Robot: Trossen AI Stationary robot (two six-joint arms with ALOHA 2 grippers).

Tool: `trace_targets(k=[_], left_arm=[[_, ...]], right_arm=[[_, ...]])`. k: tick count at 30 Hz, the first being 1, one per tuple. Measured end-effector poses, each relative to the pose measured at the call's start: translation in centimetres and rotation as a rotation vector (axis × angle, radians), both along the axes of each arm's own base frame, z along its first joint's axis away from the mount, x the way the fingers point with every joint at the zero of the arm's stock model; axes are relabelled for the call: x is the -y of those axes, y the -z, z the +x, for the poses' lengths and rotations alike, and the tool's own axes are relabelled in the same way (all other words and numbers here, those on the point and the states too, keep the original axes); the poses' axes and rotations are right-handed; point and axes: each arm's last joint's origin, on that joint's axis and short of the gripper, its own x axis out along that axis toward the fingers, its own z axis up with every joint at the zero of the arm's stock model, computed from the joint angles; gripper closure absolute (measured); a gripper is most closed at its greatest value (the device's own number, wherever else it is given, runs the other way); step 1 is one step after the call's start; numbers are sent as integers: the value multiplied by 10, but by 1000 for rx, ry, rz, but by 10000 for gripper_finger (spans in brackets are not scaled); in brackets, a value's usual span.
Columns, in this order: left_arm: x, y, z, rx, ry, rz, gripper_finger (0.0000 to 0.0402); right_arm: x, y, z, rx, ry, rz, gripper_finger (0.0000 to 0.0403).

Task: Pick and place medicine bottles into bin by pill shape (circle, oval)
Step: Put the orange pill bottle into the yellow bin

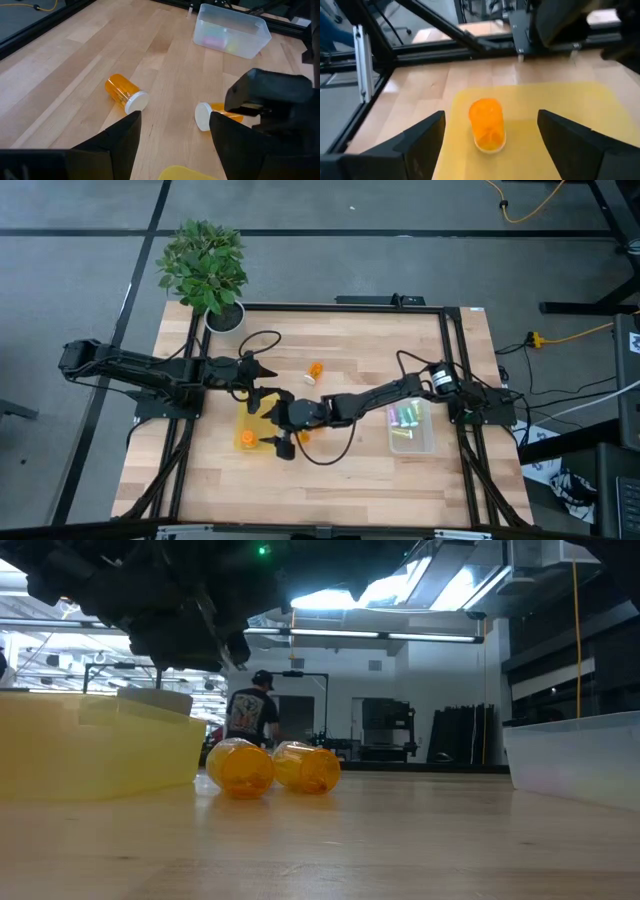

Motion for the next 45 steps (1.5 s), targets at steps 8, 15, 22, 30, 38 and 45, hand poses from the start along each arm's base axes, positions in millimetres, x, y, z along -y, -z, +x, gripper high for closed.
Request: trace_targets(k=[8, 15, 22, 30, 38, 45], left_arm=[[0, 0, 0, -1, 0, 0, 172], [0, 0, 0, -3, 0, 0, 172], [0, 0, 0, -2, 0, 0, 172], [0, 0, 0, 0, -1, 0, 172], [0, 0, 0, 0, 0, 0, 172], [0, 0, 0, -1, -1, 0, 172]], right_arm=[[4, -26, -25, -191, 93, -29, 85], [-11, -29, -57, -381, 356, -163, 85], [-27, -23, -90, -531, 580, -167, 85], [-29, -10, -99, -586, 626, -81, 85], [-8, 13, -89, -535, 626, 48, 85], [1, 35, -95, -563, 615, 92, 85]])
